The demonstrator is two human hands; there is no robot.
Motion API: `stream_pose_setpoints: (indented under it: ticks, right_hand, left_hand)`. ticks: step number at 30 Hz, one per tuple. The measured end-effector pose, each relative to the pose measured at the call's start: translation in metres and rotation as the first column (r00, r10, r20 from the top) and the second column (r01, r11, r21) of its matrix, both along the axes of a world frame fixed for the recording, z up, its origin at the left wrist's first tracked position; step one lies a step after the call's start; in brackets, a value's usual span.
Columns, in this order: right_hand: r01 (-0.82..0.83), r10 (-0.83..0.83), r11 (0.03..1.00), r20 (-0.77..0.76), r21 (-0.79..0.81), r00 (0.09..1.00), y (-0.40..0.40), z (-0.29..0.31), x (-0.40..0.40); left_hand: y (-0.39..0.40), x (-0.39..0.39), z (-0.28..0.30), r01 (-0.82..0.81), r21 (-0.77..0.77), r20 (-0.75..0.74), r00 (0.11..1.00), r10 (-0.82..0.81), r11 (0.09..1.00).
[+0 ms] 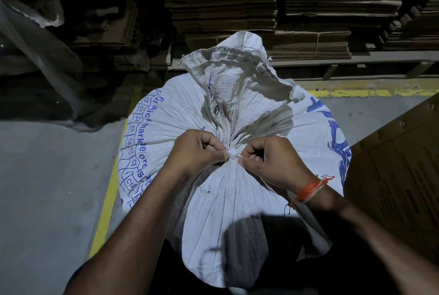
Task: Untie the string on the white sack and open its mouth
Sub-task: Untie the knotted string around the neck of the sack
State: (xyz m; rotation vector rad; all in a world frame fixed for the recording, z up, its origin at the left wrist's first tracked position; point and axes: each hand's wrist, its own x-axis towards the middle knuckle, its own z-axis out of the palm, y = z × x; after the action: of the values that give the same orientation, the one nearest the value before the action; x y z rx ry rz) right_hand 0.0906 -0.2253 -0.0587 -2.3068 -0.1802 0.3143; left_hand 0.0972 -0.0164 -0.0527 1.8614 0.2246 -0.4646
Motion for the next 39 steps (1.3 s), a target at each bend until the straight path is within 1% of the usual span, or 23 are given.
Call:
stream_pose_setpoints:
  ticks: [4, 12, 15, 24, 28, 31, 34, 39]
  right_hand:
    - [-0.038, 0.040, 0.999, -0.053, 0.031, 0.998, -0.008, 0.007, 0.002]
    - [-0.002, 0.002, 1.000, 0.053, 0.000, 0.999, -0.003, 0.001, -0.001]
    - [0.024, -0.025, 1.000, 0.053, 0.010, 0.998, 0.001, -0.003, -0.002]
    - [0.044, -0.046, 0.999, 0.074, 0.031, 0.996, 0.005, -0.005, -0.002]
    - [0.009, -0.011, 0.998, 0.040, 0.055, 0.999, 0.001, 0.002, -0.002]
    - [-0.043, 0.043, 0.999, 0.021, 0.018, 0.999, -0.006, 0.010, -0.002]
    - [-0.063, 0.066, 0.996, 0.059, -0.056, 0.996, -0.011, 0.013, -0.002]
    - [-0.049, 0.054, 0.997, 0.085, -0.065, 0.995, -0.009, 0.007, -0.002]
  left_hand:
    - [0.001, 0.001, 0.002, 0.000, 0.000, -0.005, 1.000, 0.000, 1.000]
    - [0.005, 0.003, 0.000, 0.020, 0.033, 0.001, 1.000, -0.020, 0.999]
    - [0.004, 0.002, -0.001, 0.020, -0.004, -0.009, 1.000, -0.021, 1.000]
    - [0.006, 0.003, -0.001, 0.025, 0.013, 0.002, 1.000, -0.025, 1.000]
    - [0.008, 0.004, -0.003, 0.020, 0.002, -0.004, 1.000, -0.020, 1.000]
    - [0.009, 0.004, -0.002, 0.031, 0.000, -0.005, 0.999, -0.031, 1.000]
    - [0.009, 0.005, 0.000, 0.036, 0.012, -0.011, 0.999, -0.036, 0.999]
    - [0.010, 0.005, 0.002, 0.035, 0.023, -0.016, 0.999, -0.035, 0.999]
